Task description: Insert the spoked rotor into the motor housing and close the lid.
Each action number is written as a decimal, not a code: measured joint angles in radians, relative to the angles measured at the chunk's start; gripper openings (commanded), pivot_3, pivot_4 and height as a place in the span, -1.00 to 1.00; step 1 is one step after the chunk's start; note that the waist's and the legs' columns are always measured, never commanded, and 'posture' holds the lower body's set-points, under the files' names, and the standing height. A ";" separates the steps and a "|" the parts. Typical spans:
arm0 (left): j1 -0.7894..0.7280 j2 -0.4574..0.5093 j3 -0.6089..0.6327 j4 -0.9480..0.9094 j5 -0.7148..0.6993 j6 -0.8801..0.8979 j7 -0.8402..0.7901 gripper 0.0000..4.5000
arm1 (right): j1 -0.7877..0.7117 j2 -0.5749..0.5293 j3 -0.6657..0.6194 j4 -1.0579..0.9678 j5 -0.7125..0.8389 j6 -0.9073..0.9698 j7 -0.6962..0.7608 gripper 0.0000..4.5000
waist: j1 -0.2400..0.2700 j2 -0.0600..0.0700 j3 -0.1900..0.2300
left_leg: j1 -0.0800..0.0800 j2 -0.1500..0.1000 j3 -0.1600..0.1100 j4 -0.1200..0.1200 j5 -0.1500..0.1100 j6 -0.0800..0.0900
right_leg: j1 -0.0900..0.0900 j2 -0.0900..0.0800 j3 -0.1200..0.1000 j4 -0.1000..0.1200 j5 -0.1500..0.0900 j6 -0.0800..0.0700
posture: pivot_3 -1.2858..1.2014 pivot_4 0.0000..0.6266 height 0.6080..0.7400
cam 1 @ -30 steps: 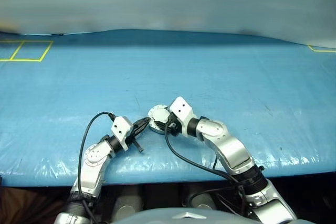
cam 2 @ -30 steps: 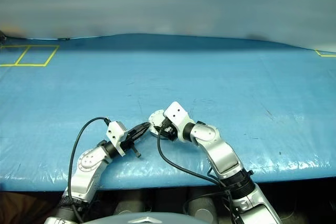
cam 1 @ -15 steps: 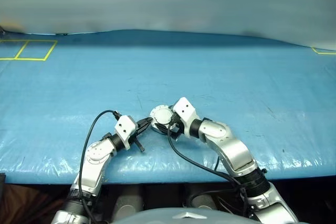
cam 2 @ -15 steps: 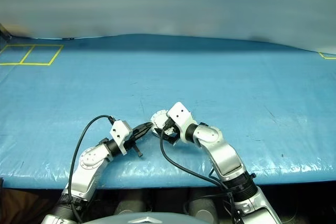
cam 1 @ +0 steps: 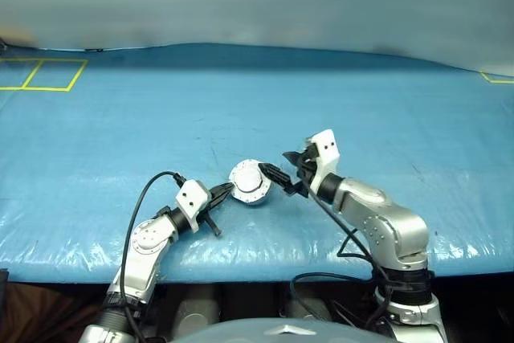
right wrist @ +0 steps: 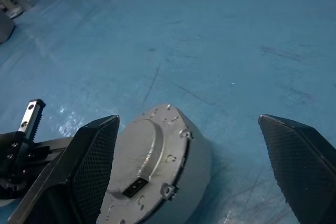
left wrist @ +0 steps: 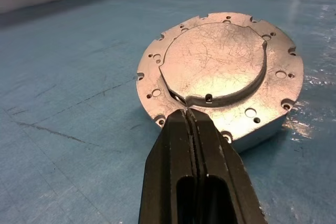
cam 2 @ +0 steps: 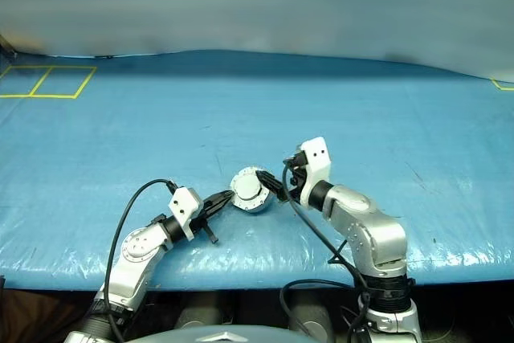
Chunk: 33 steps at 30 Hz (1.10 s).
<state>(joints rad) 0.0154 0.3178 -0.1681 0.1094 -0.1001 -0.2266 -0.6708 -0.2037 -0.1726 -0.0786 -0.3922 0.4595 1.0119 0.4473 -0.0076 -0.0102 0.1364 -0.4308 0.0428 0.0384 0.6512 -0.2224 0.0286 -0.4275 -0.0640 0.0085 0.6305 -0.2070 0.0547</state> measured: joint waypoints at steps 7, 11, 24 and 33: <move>-0.009 -0.001 0.001 0.023 0.003 -0.025 0.008 -1.00 | 0.028 0.109 -0.153 0.117 0.176 0.154 -0.043 0.99 | -0.001 0.001 0.000 | 0.000 0.000 0.000 -0.003 0.000 0.000 | 0.001 0.001 0.001 -0.001 0.000 0.000 | 0.03 -0.52 1.00; -0.013 -0.001 0.000 0.034 0.003 -0.035 0.011 -1.00 | 0.028 0.142 -0.189 0.148 0.236 0.198 -0.075 0.91 | -0.002 0.001 0.000 | 0.000 0.000 0.000 -0.003 0.000 0.000 | 0.000 0.001 0.001 -0.001 0.000 0.001 | 0.03 -0.52 1.00; -0.010 -0.001 0.002 0.052 0.012 -0.058 0.025 -1.00 | 0.044 0.168 -0.206 0.165 0.355 0.258 -0.117 -0.48 | -0.006 0.003 -0.001 | 0.001 0.001 0.001 -0.002 0.000 0.000 | 0.000 0.002 0.001 -0.001 0.001 0.001 | 0.03 -0.52 1.00; 0.014 -0.085 0.069 -0.028 -0.196 0.181 0.032 -1.00 | 0.028 0.193 -0.246 0.196 0.412 0.253 -0.178 -0.48 | -0.009 0.003 -0.001 | -0.001 0.001 0.000 -0.002 0.000 0.000 | 0.001 0.002 0.001 -0.001 0.001 0.003 | 0.03 -0.52 1.00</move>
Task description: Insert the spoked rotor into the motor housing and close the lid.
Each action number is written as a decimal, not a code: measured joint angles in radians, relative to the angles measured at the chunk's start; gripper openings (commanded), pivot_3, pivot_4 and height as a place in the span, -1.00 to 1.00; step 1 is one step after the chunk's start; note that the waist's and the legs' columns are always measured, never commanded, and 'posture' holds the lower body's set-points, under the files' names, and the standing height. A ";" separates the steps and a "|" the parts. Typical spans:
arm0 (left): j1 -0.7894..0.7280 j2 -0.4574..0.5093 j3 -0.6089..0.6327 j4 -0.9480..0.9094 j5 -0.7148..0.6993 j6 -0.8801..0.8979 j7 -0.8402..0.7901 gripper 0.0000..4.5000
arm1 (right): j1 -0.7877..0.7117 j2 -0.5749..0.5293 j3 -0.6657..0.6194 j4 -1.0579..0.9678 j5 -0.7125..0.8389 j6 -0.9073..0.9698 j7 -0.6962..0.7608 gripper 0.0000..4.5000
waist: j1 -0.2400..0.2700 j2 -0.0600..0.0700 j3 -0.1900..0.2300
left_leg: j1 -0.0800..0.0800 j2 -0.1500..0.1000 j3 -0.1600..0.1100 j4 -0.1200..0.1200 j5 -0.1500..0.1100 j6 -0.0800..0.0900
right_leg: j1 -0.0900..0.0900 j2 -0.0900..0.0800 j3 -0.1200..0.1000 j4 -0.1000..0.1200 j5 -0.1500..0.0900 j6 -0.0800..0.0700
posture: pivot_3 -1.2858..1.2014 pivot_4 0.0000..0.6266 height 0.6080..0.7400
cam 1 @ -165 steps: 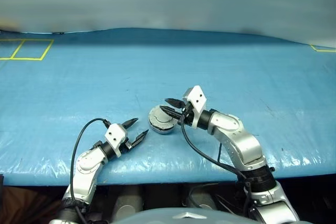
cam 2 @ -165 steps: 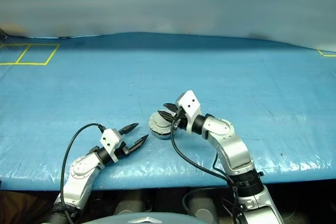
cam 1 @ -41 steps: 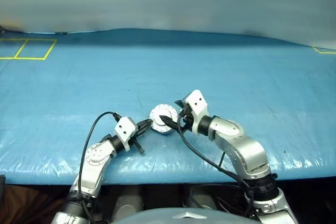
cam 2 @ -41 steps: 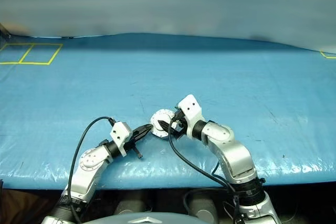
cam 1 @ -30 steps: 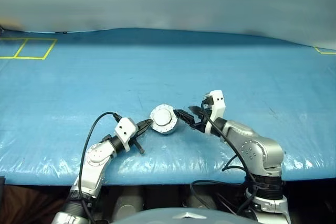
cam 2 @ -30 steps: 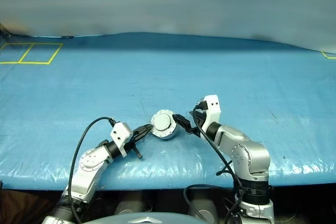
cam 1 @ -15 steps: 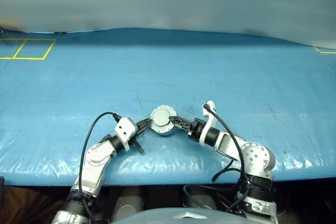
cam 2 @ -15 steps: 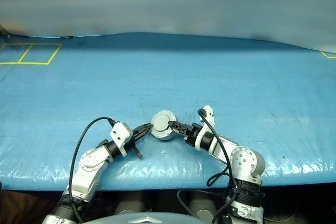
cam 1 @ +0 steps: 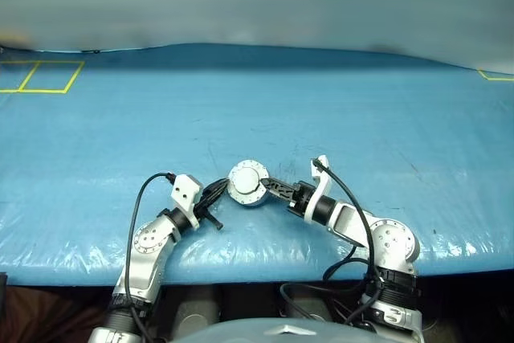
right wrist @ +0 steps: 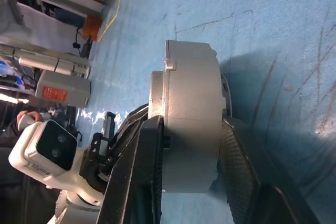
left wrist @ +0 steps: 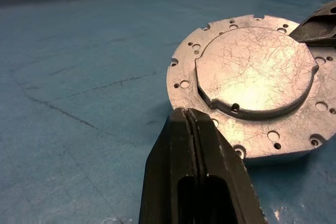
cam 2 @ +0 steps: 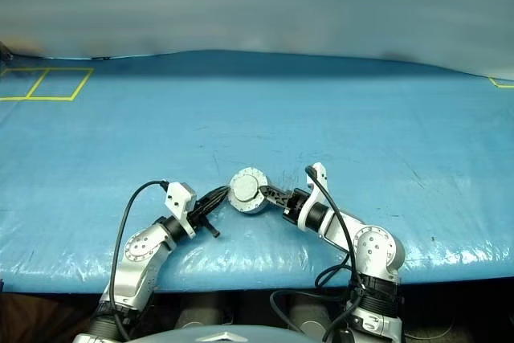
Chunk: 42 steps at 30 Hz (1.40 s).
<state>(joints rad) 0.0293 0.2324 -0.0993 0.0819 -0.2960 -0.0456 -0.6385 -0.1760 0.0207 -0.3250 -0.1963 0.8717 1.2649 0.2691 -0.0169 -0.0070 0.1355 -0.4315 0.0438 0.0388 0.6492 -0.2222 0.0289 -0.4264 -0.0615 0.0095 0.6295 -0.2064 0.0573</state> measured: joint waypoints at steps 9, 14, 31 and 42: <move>0.038 -0.077 0.049 -0.134 -0.232 0.216 -0.013 -0.30 | -0.062 0.062 -0.194 0.072 0.170 -0.073 -0.146 -0.48 | -0.004 0.001 0.003 | -0.007 -0.007 -0.001 0.000 0.000 0.001 | -0.001 0.002 0.002 -0.001 0.002 0.002 | 0.03 -0.52 1.00; 0.047 -0.171 0.077 -0.135 -0.338 0.274 0.003 0.48 | -0.078 0.069 -0.213 0.071 0.304 -0.105 -0.191 -0.48 | -0.012 0.001 0.006 | -0.007 -0.007 -0.002 0.000 0.000 0.001 | -0.001 0.003 0.002 -0.001 0.002 0.002 | 0.03 -0.52 1.00; 0.022 -0.293 0.143 -0.210 -0.754 0.589 0.053 1.00 | -0.005 -0.002 -0.010 0.018 0.557 -0.129 -0.255 -0.48 | -0.019 0.001 0.007 | -0.008 -0.007 -0.004 0.005 0.000 0.001 | 0.000 0.005 0.003 -0.001 0.002 0.003 | 0.03 -0.52 1.00; 0.011 -0.296 0.172 -0.203 -0.777 0.574 0.071 0.61 | 0.029 -0.048 0.095 -0.017 0.587 -0.178 -0.253 -0.48 | -0.017 0.000 0.007 | -0.009 -0.007 -0.006 0.006 0.000 0.001 | 0.000 0.006 0.003 -0.001 0.002 0.003 | 0.03 -0.52 1.00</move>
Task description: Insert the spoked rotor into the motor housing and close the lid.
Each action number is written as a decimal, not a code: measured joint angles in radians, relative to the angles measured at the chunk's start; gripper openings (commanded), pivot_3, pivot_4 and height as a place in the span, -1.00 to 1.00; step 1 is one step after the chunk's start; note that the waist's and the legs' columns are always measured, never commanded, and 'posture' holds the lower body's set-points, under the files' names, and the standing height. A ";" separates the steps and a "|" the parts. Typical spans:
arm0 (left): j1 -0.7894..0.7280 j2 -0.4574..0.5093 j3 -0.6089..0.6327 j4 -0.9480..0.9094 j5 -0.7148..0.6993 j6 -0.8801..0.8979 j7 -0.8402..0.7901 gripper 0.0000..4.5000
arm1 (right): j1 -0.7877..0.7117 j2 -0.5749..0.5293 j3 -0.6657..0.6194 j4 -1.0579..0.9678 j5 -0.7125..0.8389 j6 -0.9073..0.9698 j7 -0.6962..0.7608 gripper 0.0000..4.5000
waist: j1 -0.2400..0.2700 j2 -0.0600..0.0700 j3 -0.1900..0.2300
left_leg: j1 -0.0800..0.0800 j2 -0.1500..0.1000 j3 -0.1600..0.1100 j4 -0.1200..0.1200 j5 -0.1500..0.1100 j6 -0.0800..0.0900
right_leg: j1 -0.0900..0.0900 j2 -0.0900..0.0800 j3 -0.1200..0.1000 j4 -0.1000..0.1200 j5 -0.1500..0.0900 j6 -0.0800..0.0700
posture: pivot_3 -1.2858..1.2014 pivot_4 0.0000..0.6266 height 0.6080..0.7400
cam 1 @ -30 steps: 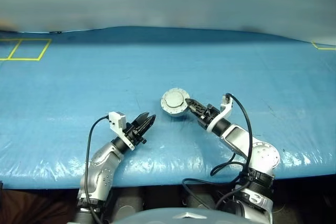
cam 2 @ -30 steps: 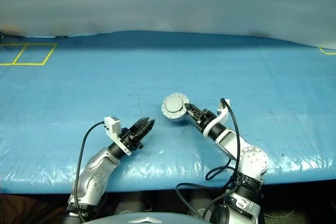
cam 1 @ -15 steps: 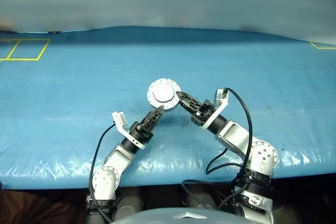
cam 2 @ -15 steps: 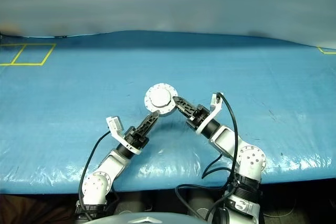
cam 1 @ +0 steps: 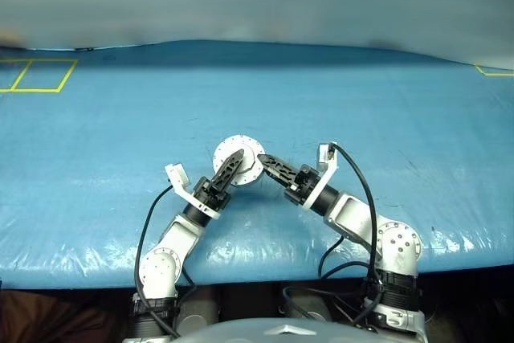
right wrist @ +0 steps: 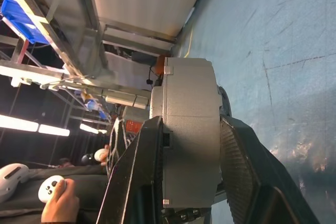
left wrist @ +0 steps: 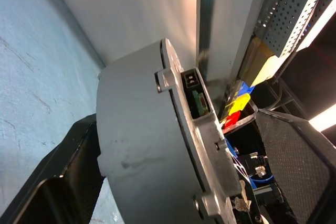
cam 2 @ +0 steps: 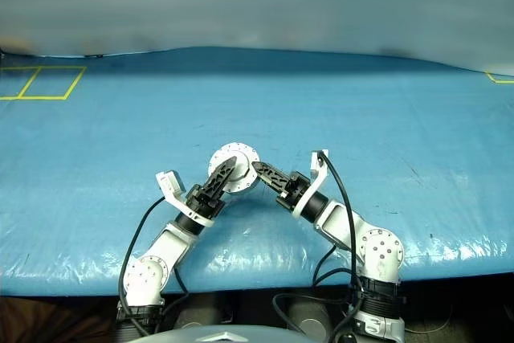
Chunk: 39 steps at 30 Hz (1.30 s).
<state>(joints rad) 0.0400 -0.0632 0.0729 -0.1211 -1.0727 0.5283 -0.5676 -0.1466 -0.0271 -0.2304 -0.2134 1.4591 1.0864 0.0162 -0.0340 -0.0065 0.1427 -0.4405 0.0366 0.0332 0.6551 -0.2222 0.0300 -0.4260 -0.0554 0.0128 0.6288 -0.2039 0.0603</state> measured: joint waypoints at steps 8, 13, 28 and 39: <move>0.000 0.000 -0.002 0.010 -0.031 -0.001 0.023 0.24 | 0.008 -0.029 0.038 -0.020 -0.011 -0.046 0.018 -0.48 | 0.000 0.000 0.000 | 0.000 0.000 0.000 0.001 0.000 0.000 | 0.000 0.000 0.000 0.000 0.000 0.000 | 0.03 -0.52 1.00; -0.001 0.000 -0.008 0.024 0.003 -0.011 0.042 0.24 | 0.013 -0.056 0.069 -0.025 -0.104 -0.092 0.032 0.22 | 0.003 0.000 0.000 | 0.000 0.000 0.000 0.002 0.000 0.000 | 0.000 0.000 0.000 0.000 0.000 0.000 | 0.03 -0.52 1.00; -0.179 -0.006 0.167 0.229 0.161 -0.379 0.355 0.24 | -0.001 -0.048 0.062 -0.026 -0.336 -0.303 0.014 0.68 | 0.015 -0.001 0.000 | -0.002 0.001 0.000 0.006 0.000 0.000 | 0.001 0.002 0.000 0.001 0.002 0.001 | 0.03 -0.52 1.00; -0.375 -0.055 0.236 0.424 0.388 -0.587 0.566 0.95 | 0.006 -0.047 0.087 -0.027 -0.402 -0.315 0.039 0.70 | 0.027 -0.003 0.000 | -0.005 -0.003 0.001 0.008 -0.001 0.003 | 0.002 0.001 0.000 -0.003 0.007 0.010 | 0.03 -0.52 1.00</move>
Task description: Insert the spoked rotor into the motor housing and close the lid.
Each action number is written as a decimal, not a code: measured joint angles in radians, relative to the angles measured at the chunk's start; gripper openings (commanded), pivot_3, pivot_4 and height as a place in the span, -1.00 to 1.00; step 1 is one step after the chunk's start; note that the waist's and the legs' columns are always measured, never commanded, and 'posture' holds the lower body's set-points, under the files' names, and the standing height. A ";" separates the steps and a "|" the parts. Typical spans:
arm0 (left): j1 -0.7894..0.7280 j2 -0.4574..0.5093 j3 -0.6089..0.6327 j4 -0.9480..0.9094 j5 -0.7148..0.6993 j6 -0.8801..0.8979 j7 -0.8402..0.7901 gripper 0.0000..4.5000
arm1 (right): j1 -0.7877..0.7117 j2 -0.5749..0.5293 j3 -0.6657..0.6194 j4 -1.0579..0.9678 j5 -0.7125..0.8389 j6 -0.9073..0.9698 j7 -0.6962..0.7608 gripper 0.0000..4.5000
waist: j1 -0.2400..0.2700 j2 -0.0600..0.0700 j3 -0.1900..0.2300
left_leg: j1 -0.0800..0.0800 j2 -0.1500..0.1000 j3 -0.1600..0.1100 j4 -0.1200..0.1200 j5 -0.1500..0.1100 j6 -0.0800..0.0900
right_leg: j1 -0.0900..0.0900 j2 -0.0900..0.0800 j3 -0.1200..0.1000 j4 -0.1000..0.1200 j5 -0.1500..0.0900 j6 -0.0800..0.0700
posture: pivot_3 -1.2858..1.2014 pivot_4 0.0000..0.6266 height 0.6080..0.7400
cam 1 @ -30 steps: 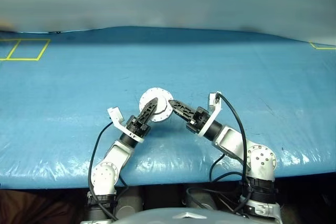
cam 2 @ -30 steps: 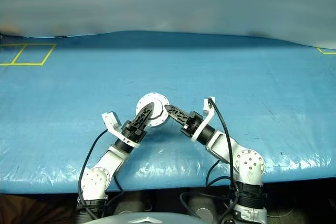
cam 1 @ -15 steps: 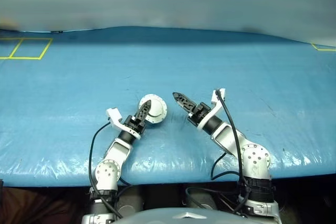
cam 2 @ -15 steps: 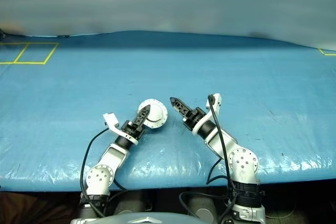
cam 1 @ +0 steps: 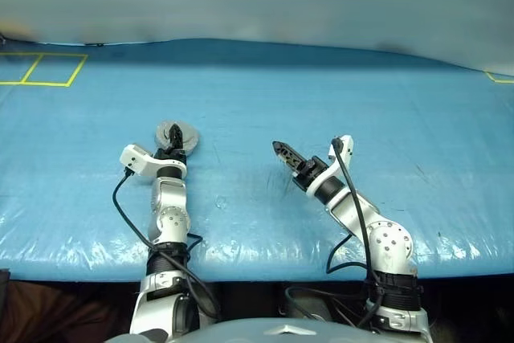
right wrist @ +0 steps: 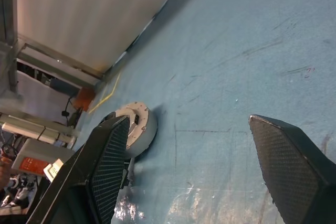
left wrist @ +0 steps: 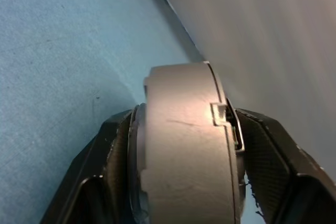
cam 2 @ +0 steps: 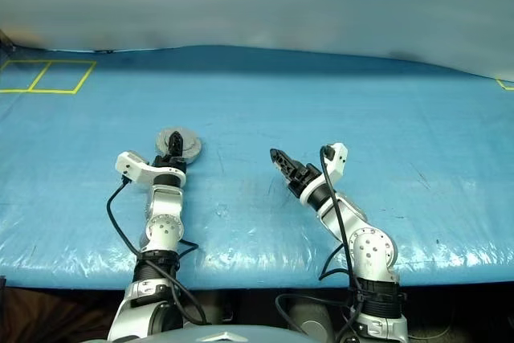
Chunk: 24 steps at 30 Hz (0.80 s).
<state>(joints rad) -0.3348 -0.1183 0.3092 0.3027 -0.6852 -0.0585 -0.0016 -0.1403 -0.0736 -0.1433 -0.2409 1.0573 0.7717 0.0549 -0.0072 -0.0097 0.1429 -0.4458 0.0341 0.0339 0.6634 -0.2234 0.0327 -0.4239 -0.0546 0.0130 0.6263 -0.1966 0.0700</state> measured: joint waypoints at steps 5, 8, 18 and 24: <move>0.031 0.006 -0.051 -0.126 0.149 -0.046 0.042 0.99 | 0.001 -0.002 -0.005 0.001 0.000 0.003 0.003 0.70 | -0.006 0.000 0.000 | 0.001 0.001 0.001 0.000 0.000 0.000 | 0.000 0.000 0.000 0.001 0.000 -0.001 | 0.03 -0.52 1.00; 0.048 0.028 -0.039 -0.199 0.251 -0.125 0.089 0.99 | 0.000 -0.016 -0.012 0.011 0.005 0.037 -0.012 0.70 | -0.005 0.000 0.000 | 0.002 0.002 0.001 0.000 0.000 -0.001 | 0.001 0.000 0.001 0.001 0.000 -0.002 | 0.03 -0.52 1.00; 0.089 0.155 -0.009 -0.223 0.438 -0.196 0.121 0.99 | 0.017 -0.096 0.060 -0.014 -0.245 -0.125 0.045 0.70 | 0.002 0.000 0.000 | 0.002 0.001 0.002 0.002 0.001 0.000 | 0.002 0.000 0.000 0.001 0.000 -0.003 | 0.03 -0.52 1.00; 0.184 0.300 -0.378 -0.325 0.468 -0.189 -0.336 0.99 | 0.092 -0.250 0.159 -0.031 -0.607 -0.454 0.211 0.70 | -0.004 0.000 0.000 | 0.006 -0.002 0.004 -0.001 0.001 0.000 | 0.003 -0.003 0.003 0.001 -0.001 -0.004 | 0.03 -0.52 1.00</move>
<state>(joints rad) -0.1506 0.1814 -0.0685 -0.0227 -0.2168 -0.2472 -0.3379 -0.0484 -0.3240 0.0159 -0.2717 0.4499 0.3174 0.2660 -0.0116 -0.0093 0.1424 -0.4397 0.0318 0.0379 0.6626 -0.2225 0.0328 -0.4206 -0.0576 0.0158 0.6269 -0.1979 0.0660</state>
